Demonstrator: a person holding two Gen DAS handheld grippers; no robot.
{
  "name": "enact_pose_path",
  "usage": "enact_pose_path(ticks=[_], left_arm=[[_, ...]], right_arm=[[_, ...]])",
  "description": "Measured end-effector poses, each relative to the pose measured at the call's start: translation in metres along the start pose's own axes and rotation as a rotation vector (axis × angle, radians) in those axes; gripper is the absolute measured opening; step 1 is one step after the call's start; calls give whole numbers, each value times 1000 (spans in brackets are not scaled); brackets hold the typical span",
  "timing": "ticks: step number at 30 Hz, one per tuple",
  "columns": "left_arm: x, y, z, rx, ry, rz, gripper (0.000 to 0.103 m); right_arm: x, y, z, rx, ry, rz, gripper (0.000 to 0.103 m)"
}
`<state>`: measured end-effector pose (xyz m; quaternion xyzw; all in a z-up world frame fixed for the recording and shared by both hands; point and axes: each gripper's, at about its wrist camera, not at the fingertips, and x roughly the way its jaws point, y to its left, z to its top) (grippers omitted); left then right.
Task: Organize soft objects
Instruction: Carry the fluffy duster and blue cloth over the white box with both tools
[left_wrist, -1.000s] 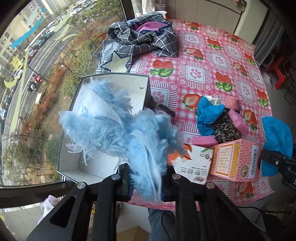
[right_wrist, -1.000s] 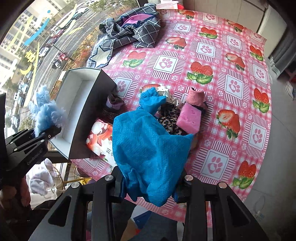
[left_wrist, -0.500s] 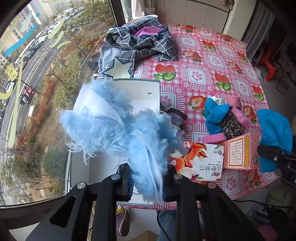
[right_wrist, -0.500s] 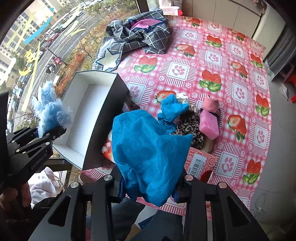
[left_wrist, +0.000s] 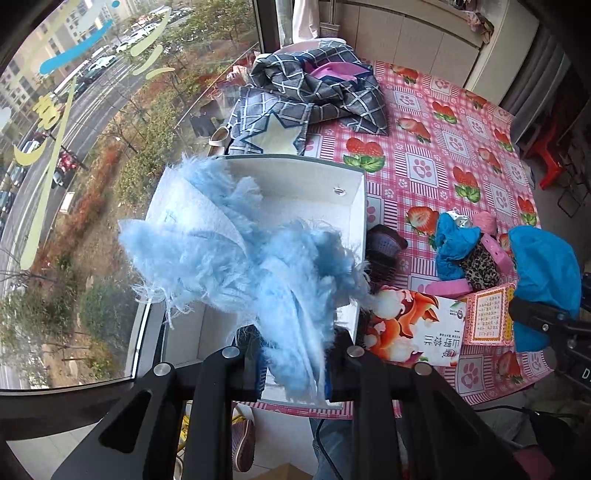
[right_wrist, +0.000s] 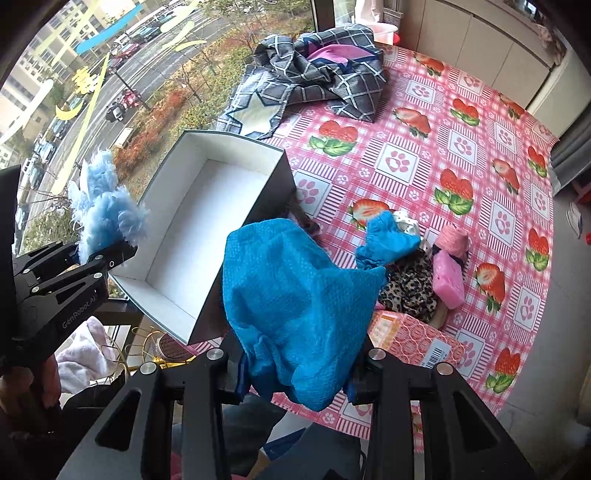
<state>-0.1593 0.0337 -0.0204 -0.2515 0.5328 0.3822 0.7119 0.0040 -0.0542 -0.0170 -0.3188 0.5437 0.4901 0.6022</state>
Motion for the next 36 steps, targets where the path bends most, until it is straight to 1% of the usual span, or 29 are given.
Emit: enact_pose_path(ticks=[8,21,30,36], left_arm=[[1,22,-2,-20,-6,9,26],[9,55,-10,-41,6,23,26],[19,73,-15,-70,23,12,26],[33,75,-21,-81,66,-9,26]], right_arm=[[5,24,11,-39,-4,3,37],[21,61,22,-84,11,12,37],[30,83,26,-135,38,-3,37],[42,90,26,-164,80,-10,37]])
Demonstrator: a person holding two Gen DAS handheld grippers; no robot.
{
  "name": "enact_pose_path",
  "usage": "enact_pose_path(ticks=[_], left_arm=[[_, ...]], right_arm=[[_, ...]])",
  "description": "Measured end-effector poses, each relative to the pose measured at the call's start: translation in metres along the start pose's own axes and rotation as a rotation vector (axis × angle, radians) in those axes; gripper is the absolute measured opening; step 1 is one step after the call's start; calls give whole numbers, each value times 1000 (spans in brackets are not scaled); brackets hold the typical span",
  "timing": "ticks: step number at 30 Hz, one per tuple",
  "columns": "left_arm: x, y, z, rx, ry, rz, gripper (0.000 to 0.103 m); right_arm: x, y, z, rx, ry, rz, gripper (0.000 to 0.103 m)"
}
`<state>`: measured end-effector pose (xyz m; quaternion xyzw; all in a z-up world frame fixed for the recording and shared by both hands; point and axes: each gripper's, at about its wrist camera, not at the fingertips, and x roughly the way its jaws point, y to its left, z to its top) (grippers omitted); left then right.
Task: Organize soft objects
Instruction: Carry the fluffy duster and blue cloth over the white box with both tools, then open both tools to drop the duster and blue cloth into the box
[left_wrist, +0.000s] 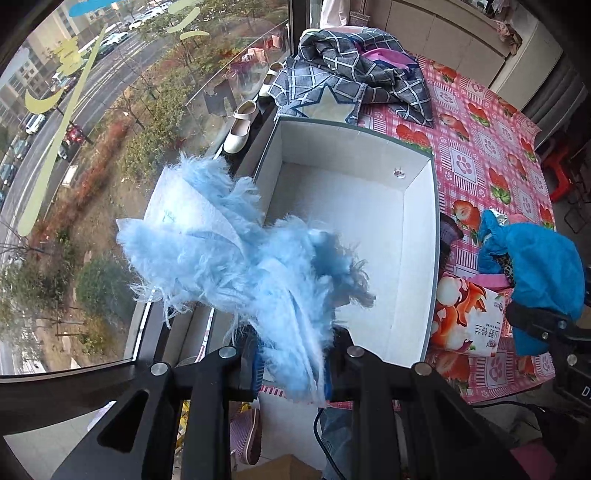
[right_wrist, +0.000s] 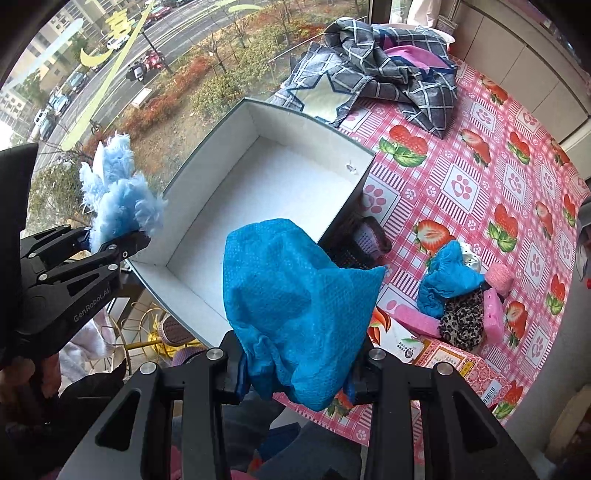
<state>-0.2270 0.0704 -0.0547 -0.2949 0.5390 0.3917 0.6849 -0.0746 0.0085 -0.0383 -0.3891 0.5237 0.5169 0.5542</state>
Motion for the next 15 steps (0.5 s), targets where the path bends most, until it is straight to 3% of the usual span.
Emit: enact_pose_path(ticks=[15], left_arm=[[40,-15,-4,46,114,-70,26]], right_arm=[[20,8,29,26,53,43,37]])
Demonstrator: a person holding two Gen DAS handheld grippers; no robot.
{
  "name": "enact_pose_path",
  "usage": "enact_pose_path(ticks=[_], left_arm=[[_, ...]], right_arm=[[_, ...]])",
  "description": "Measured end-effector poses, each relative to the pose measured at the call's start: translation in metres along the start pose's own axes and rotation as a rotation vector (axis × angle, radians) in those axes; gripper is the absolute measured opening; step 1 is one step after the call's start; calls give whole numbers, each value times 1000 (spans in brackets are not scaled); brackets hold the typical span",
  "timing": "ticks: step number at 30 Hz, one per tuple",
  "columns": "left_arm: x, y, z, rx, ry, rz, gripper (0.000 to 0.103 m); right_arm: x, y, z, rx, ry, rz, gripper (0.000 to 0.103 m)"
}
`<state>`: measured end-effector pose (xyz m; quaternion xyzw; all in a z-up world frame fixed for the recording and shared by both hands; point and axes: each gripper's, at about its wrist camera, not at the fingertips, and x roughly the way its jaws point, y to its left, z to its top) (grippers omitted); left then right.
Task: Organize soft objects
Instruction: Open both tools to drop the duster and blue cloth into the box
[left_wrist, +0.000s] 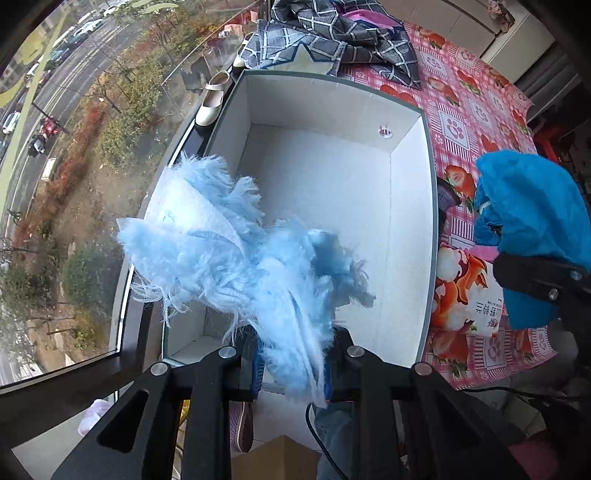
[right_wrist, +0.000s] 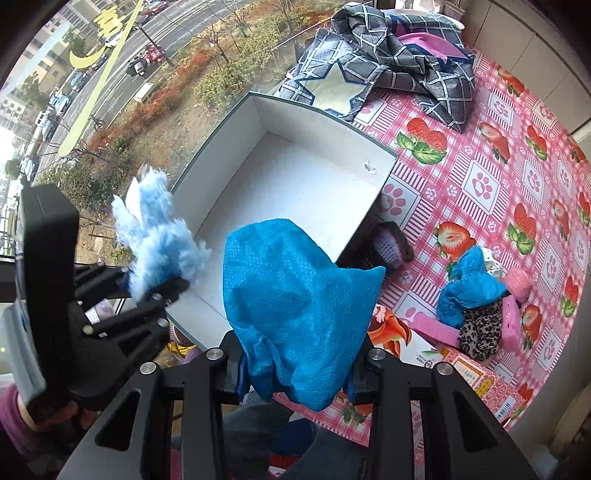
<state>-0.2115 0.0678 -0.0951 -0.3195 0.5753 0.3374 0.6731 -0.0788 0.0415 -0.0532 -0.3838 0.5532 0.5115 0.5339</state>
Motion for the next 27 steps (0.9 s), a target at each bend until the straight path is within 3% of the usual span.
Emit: enact_pose_path(ticks=[16,19,21,22,24,27], left_arm=[[34,-1,7,-34,84,-43,27],[33,1,8,-41,76,-47,36],[30,1,8,-43,65,-41,54],[29,1,8,-45,58,-40,58],[26,2,8,-47,45,-35,74],[21,2,8,-41,23,-29,79]], right_arm=[[23,7,17,20,65,19,37],[22,9,19,15,58,22,37],[21,10,20,13,54,22,37],[20,10,21,14,53,23,38],[20,11,22,15,49,25,46],[18,12,22,7,37,10,47]])
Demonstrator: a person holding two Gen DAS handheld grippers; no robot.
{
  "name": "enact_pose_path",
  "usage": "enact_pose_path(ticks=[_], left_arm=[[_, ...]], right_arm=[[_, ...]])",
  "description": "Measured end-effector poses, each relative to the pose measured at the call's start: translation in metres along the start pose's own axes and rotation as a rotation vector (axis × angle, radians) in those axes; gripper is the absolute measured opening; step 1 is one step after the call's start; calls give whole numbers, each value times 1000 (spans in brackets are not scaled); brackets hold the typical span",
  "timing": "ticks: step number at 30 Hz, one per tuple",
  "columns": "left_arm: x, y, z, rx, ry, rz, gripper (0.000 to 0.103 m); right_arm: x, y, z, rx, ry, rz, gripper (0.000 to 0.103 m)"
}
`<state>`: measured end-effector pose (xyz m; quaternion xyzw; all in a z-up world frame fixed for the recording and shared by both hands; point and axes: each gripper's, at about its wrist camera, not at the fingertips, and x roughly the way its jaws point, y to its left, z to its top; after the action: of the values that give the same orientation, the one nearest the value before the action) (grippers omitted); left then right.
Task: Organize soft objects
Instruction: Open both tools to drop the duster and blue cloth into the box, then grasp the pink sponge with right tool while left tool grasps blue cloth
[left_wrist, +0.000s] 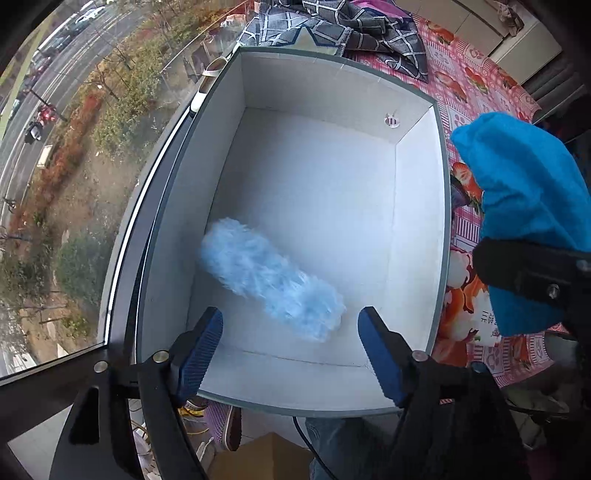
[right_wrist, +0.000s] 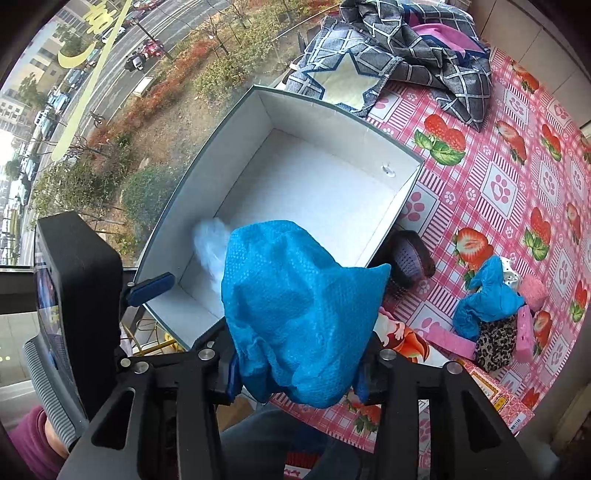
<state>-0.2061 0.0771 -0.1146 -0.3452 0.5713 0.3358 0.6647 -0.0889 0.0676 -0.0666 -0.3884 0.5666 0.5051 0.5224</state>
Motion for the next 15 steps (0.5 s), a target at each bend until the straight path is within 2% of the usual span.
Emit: enact_pose_path(ticks=[1,3,7,9,10,11,15], left_arm=[[-1,0,-1,4,-4,2,79],[-1,-1,-1,7,-1,6,80],[-3,3,-4,-20,-9,-12,85],[-5,5,-3,-39,-17,-3,89],[-6,7,-4,-48,-20,-3,91],[-7,9,-4,-60,-16,-1,98],[-11,13,-6,-88,-26,-45,99]], right_arm=[[0,0,0,0,-1,-2,51],[-2,-1,0,5,-14,-2,76],[-10,-2,2,11,-46,11,80],[-10,-3,1,15,-40,12,96],[-11,-4,1,21,-45,10,99],[-12,-5,-1,28,-51,2,100],[-12,-9,-5,40,-34,-70,100]])
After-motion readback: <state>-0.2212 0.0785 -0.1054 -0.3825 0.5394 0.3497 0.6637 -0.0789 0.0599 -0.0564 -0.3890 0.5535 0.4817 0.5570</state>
